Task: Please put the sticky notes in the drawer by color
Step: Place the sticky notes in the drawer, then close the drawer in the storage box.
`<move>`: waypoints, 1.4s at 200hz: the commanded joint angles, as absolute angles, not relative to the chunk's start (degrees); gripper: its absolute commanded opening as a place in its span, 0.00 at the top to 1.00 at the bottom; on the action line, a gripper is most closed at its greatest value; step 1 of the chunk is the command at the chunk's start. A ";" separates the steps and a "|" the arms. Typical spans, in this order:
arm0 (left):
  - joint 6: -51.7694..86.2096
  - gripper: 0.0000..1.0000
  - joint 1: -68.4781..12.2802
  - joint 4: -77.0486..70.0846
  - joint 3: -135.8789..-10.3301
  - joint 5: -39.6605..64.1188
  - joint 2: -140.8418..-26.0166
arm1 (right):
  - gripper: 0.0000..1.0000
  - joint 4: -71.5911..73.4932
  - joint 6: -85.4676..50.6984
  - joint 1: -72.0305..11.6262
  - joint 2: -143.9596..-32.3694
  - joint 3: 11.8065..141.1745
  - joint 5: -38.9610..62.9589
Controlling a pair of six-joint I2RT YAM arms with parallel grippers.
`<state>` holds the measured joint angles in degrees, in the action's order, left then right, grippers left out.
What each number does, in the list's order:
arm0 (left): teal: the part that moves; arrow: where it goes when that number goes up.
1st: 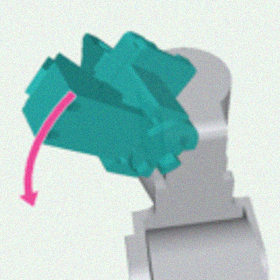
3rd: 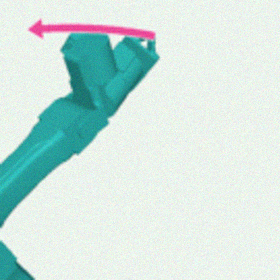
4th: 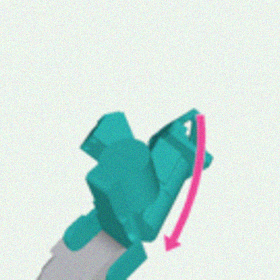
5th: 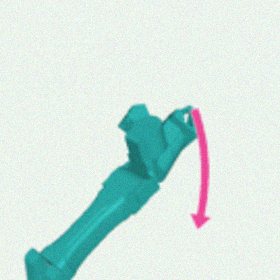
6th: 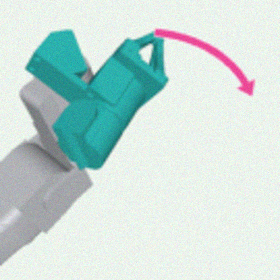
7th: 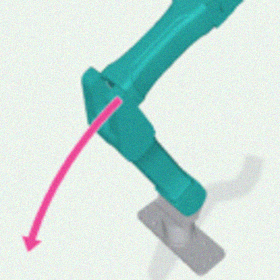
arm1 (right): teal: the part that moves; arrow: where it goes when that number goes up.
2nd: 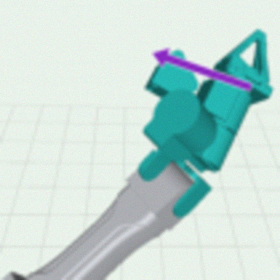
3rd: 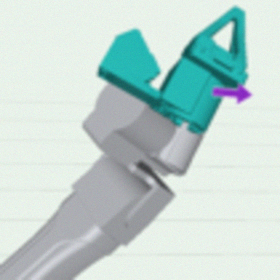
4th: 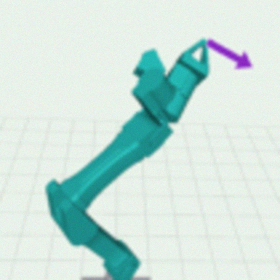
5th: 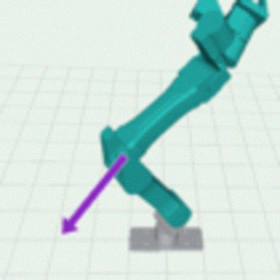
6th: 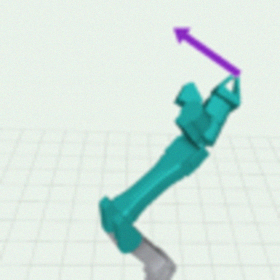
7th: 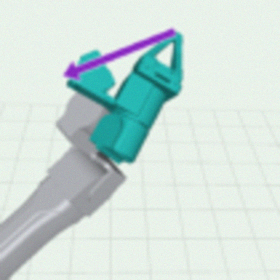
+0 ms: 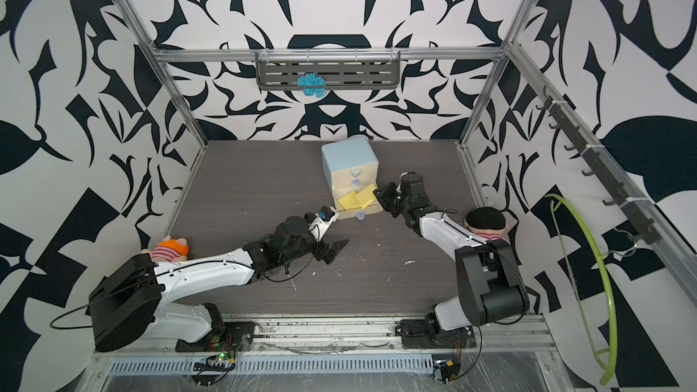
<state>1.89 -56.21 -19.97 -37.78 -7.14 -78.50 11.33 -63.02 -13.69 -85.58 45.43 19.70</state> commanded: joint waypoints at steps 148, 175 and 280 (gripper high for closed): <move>0.53 0.01 -55.90 -20.52 -36.12 -9.77 -77.13 | 0.28 0.92 -49.26 -16.08 -90.56 56.84 10.27; 1.29 0.01 -55.73 -21.03 -36.20 -10.89 -76.97 | 0.29 -3.28 -44.54 -16.01 -87.47 56.86 8.06; 26.92 0.03 -43.95 2.77 -59.32 -15.24 -84.24 | 0.44 3.46 -31.59 -18.72 -76.76 38.44 17.02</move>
